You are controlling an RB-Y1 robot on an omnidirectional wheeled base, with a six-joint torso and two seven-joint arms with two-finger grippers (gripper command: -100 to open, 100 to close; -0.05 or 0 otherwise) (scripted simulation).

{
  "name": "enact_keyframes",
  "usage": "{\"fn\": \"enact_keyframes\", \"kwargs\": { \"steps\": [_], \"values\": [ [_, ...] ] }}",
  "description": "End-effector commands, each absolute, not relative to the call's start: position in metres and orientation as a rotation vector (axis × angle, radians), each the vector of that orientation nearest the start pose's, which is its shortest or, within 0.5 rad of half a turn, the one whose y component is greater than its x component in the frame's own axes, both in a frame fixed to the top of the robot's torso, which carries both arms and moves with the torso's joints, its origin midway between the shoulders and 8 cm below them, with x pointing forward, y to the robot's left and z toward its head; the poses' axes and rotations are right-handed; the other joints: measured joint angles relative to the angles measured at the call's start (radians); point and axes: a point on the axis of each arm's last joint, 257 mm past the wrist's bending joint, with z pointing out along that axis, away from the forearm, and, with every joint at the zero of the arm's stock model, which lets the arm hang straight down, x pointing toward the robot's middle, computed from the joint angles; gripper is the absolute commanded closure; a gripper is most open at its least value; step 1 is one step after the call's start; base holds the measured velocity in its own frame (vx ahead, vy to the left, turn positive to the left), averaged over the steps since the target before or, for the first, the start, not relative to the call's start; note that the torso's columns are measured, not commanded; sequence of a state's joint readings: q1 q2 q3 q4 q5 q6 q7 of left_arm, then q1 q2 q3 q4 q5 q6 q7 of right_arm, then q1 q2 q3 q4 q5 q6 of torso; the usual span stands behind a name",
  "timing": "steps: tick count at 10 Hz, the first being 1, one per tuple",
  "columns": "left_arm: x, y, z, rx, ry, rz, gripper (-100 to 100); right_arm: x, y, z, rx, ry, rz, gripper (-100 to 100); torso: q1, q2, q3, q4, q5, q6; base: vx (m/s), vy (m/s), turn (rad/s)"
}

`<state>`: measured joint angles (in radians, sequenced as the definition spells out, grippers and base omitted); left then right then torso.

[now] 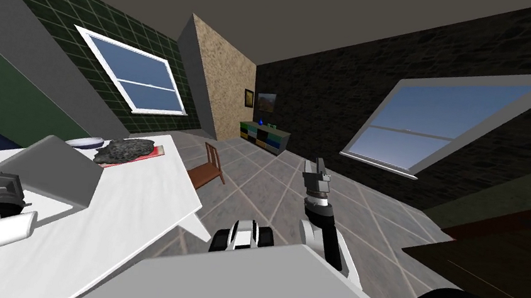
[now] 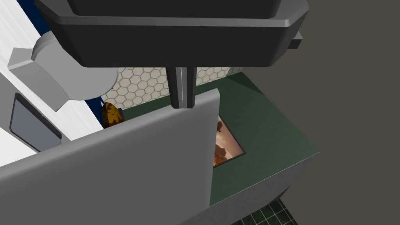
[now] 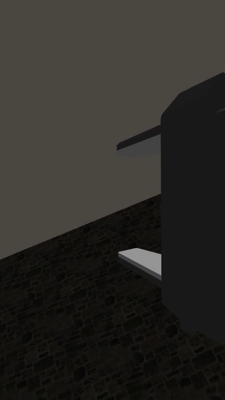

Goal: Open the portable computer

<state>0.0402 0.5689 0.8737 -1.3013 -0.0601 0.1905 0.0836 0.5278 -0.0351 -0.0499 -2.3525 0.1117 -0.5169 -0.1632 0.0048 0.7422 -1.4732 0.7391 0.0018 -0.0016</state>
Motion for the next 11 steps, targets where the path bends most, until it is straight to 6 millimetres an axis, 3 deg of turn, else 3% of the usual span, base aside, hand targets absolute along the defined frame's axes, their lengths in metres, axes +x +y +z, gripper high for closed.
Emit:
{"fn": "enact_keyframes", "kwargs": {
  "steps": [1,3,4,9,11],
  "values": [
    [0.311,0.810,-0.137,-1.489,0.630,-0.293,100,0.325,-0.275,0.050,0.565,0.630,1.341,0,-0.003,-0.005,-0.003,-0.001,-0.001,0.001,-0.144,0.112,0.006],
    [0.311,0.810,-0.137,-1.492,0.626,-0.298,100,0.325,-0.275,0.050,0.565,0.630,1.341,0,-0.005,-0.006,-0.004,-0.002,-0.002,0.002,-0.101,0.075,-0.008],
    [0.306,0.813,-0.134,-1.465,0.662,-0.246,-100,0.325,-0.275,0.050,0.565,0.630,1.341,0,-0.008,-0.009,-0.005,-0.002,-0.003,0.002,0.037,-0.017,-0.025],
    [0.290,0.823,-0.119,-1.358,0.783,-0.068,-100,0.325,-0.275,0.050,0.565,0.630,1.341,0,-0.003,-0.003,-0.002,-0.001,-0.001,0.002,0.097,-0.044,-0.023],
    [0.292,0.822,-0.121,-1.371,0.769,-0.089,-100,0.325,-0.275,0.050,0.565,0.630,1.341,0,-0.004,-0.001,-0.001,0.000,-0.001,0.002,0.023,-0.011,0.003]
  ]
}}
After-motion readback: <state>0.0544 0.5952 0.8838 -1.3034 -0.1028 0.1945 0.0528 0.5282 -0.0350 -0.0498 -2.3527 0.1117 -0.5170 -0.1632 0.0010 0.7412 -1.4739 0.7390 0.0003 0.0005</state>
